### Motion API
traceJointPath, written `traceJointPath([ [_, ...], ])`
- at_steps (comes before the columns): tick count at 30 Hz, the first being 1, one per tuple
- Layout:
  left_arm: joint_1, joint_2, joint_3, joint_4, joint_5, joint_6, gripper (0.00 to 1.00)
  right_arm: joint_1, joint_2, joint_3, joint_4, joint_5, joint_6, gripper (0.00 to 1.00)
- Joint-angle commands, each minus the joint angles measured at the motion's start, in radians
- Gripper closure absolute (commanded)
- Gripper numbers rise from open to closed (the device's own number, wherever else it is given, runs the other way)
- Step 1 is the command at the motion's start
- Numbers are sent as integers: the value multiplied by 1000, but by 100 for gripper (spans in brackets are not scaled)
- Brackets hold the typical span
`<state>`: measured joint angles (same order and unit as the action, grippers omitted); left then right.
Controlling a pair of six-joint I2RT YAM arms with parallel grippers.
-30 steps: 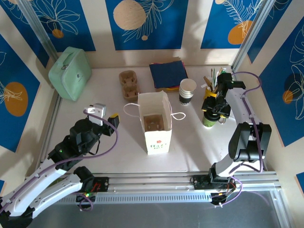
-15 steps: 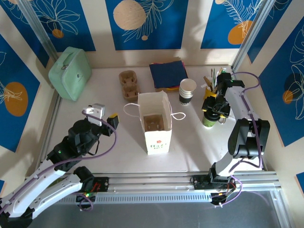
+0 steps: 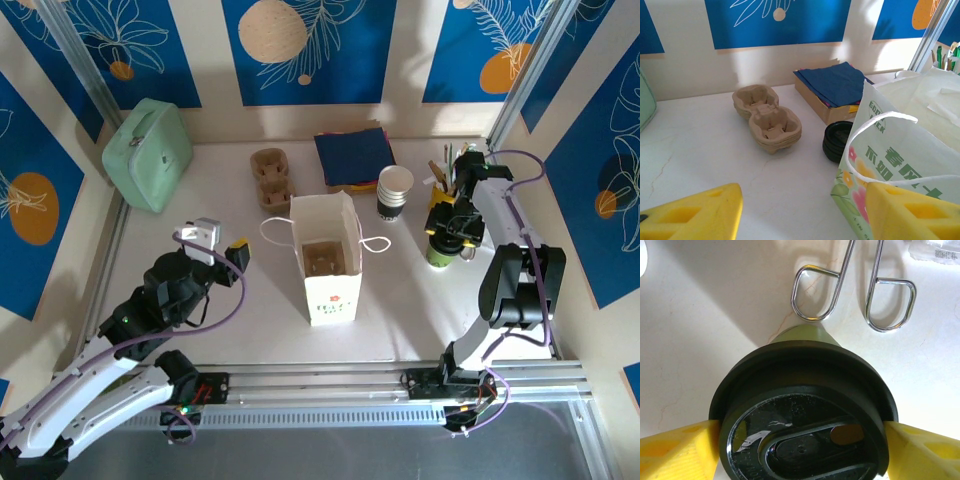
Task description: Pack the takeout coffee
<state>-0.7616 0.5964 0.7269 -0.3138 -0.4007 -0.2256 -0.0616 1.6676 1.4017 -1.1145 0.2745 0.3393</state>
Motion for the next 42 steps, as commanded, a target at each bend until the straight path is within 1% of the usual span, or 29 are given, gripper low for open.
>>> traceJointPath([
  [1,0,-15,-3,5,-15,23,34,5,31,14,-39,5,-18,19],
  [7,1,-17,-1,3,-15,21,34,6,52,14,-39,-23,-20,20],
  [15,0,-7,12,-11,-27,21,34,15,26,25,-62,-49,-4,25],
  [26,0,-23,12,-39,-43,14,34,47,-36,84,-152,-55,21,26],
  [34,0,-24,13,-43,-52,14,34,121,-90,139,-241,-44,55,26],
  [42,-1,-17,16,-36,-53,21,34,245,-118,203,-336,-6,94,26],
])
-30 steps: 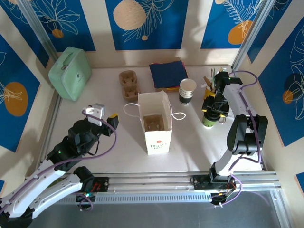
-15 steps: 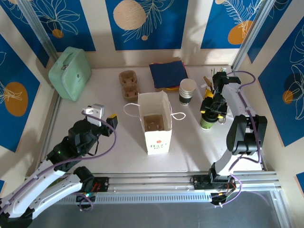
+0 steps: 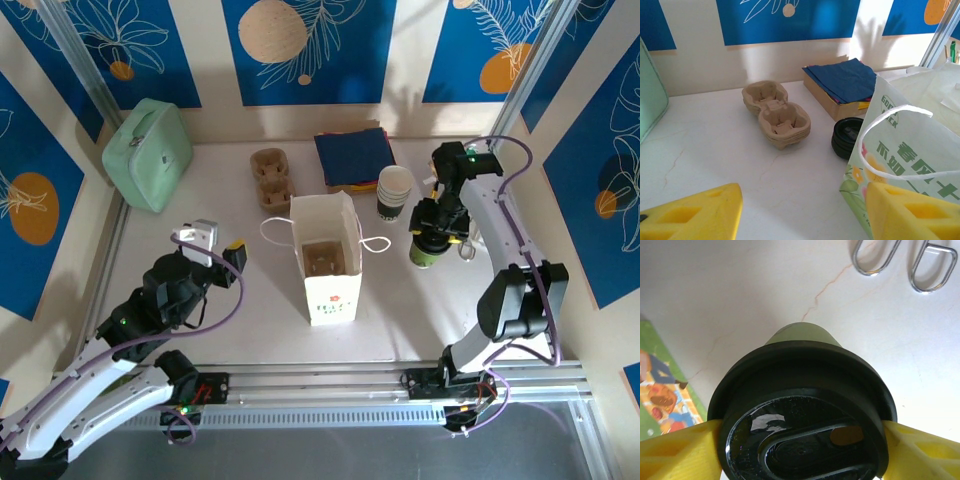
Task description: Pack the takeout coffee
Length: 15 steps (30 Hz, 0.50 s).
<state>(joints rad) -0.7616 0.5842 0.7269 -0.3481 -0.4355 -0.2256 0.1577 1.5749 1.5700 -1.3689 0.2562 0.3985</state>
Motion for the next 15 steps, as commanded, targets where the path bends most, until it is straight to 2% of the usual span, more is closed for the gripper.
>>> traceJointPath([
  [1,0,-4,16,-2,-20,20,34,38,-26,45,-95,19,40,26],
  [15,0,9,13,4,-4,25,34,213,-34,321,-322,142,123,26],
])
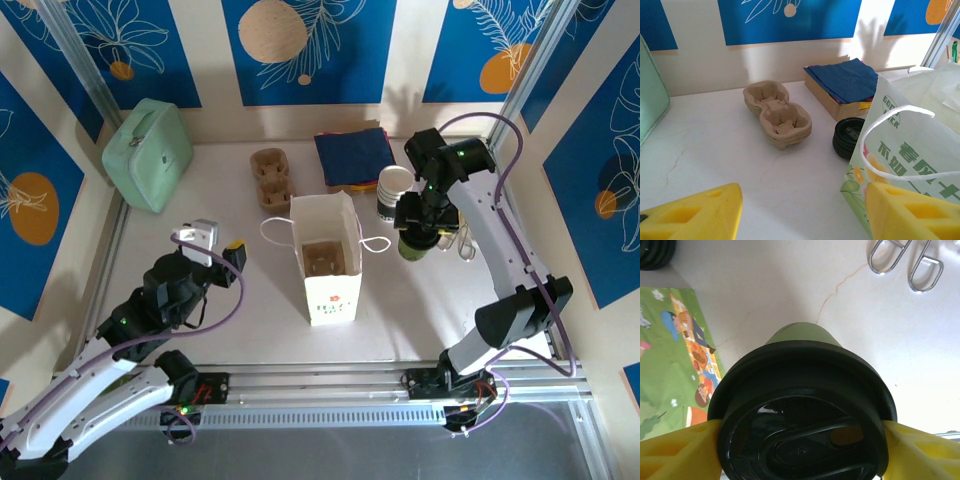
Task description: Pack the takeout coffee
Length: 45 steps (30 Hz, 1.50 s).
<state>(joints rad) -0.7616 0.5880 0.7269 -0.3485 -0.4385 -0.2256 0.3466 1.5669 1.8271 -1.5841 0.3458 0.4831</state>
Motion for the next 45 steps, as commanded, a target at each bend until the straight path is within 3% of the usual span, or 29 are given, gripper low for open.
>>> traceJointPath([
  [1,0,9,14,6,0,25,34,33,-23,85,-121,57,43,26],
  [9,1,34,18,16,35,29,36,106,-8,269,-188,81,63,27],
  [20,-4,102,8,59,189,23,38,191,-3,475,-189,27,56,28],
  [27,-12,132,-7,95,203,23,38,329,26,631,-188,-10,90,31],
  [36,-29,169,-30,124,202,10,38,517,72,574,-188,0,152,30],
  [45,-61,185,-57,169,219,12,38,573,116,494,-188,11,202,29],
])
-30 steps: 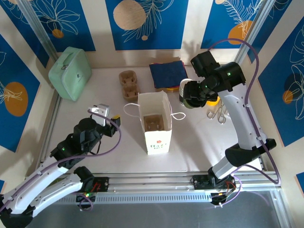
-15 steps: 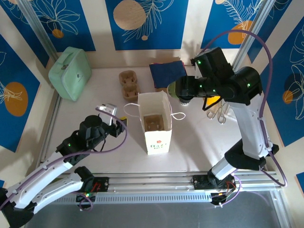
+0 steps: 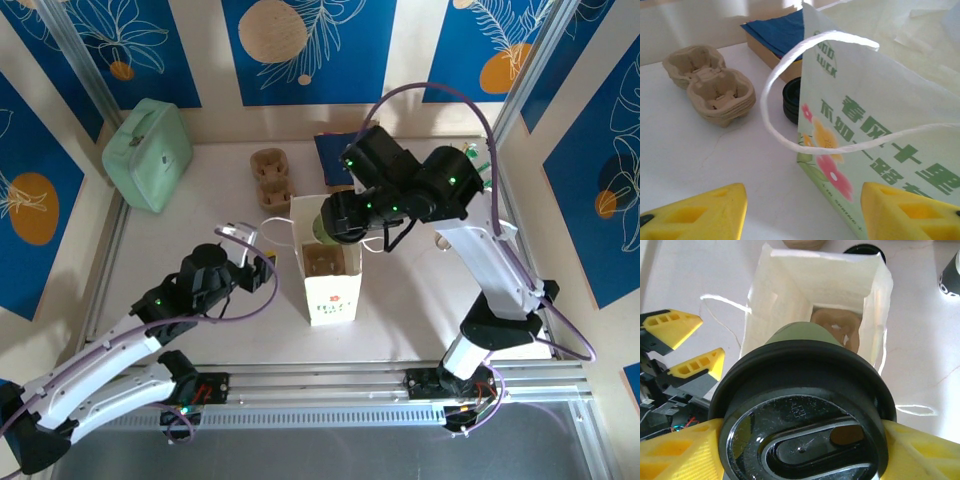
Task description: Pack the takeout coffee
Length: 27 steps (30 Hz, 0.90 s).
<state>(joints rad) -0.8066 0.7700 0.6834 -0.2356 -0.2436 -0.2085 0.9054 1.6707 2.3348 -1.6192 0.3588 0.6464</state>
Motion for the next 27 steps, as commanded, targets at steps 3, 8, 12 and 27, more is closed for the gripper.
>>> traceJointPath([
  [3,-30,12,-24,85,50,6,38,32,42,-23,-153,-2,47,29],
  [8,-62,29,-63,161,116,21,38,45,77,-51,-153,10,67,29],
  [12,-106,37,-92,210,125,39,38,56,99,-63,-153,8,69,29],
  [27,-244,179,-118,359,127,138,37,61,98,-170,-153,15,98,29],
])
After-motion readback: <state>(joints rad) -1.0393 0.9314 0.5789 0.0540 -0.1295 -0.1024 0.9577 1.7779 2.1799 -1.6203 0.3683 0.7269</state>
